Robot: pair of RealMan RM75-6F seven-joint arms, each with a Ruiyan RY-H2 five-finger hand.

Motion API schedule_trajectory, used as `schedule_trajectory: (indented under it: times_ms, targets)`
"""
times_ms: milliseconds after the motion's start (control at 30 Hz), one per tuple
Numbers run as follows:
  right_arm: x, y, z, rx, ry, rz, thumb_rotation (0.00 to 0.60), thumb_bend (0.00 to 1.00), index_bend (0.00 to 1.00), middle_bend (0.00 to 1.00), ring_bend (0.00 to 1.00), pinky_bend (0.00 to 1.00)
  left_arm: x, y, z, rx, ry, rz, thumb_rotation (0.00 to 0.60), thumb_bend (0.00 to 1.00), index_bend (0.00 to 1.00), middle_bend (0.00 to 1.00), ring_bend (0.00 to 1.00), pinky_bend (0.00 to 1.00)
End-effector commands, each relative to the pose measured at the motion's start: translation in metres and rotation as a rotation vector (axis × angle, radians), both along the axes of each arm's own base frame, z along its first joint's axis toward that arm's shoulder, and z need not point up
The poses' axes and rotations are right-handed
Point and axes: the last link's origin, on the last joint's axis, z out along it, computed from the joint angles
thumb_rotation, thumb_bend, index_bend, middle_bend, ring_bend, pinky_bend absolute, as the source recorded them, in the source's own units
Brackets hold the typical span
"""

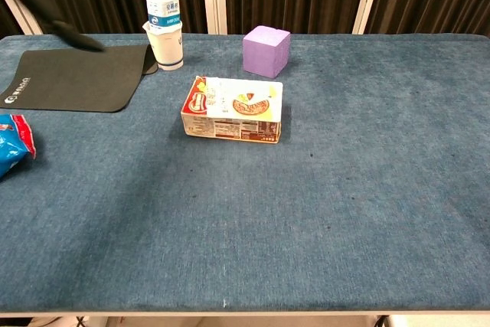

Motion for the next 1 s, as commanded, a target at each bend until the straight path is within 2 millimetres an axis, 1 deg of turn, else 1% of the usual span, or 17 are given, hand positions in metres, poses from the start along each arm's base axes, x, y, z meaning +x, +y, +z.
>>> schedule_trajectory:
  times_ms: [33, 167, 367, 500, 767, 1000]
  targets:
    - [-0.003, 0.003, 0.002, -0.005, -0.001, -0.009, 0.6, 0.24, 0.0, 0.0, 0.0, 0.0, 0.07, 0.007, -0.052, -0.054, 0.174, -0.094, 0.6, 0.0, 0.13, 0.14, 0.03, 0.0]
    - [-0.007, 0.006, 0.003, -0.007, -0.001, -0.025, 0.6, 0.24, 0.0, 0.0, 0.0, 0.0, 0.095, 0.01, -0.084, -0.072, 0.279, -0.059, 0.6, 0.0, 0.13, 0.14, 0.03, 0.0]
    - [-0.01, 0.007, 0.002, -0.006, -0.004, -0.036, 0.6, 0.24, 0.0, 0.0, 0.0, 0.0, 0.117, 0.017, -0.121, -0.065, 0.436, 0.011, 0.6, 0.0, 0.13, 0.14, 0.03, 0.0]
    - [-0.012, 0.006, 0.001, 0.002, -0.002, -0.051, 0.6, 0.24, 0.0, 0.0, 0.0, 0.0, 0.127, 0.024, -0.143, -0.093, 0.475, 0.071, 0.6, 0.0, 0.13, 0.13, 0.02, 0.0]
    - [-0.015, 0.004, 0.002, 0.006, 0.01, -0.081, 0.6, 0.24, 0.0, 0.0, 0.0, 0.0, 0.139, 0.048, -0.17, -0.093, 0.492, 0.159, 0.6, 0.0, 0.13, 0.12, 0.02, 0.0]
    - [-0.015, 0.0, 0.001, 0.012, 0.018, -0.099, 0.6, 0.24, 0.0, 0.0, 0.0, 0.0, 0.146, 0.056, -0.187, -0.119, 0.51, 0.191, 0.6, 0.0, 0.13, 0.12, 0.02, 0.0]
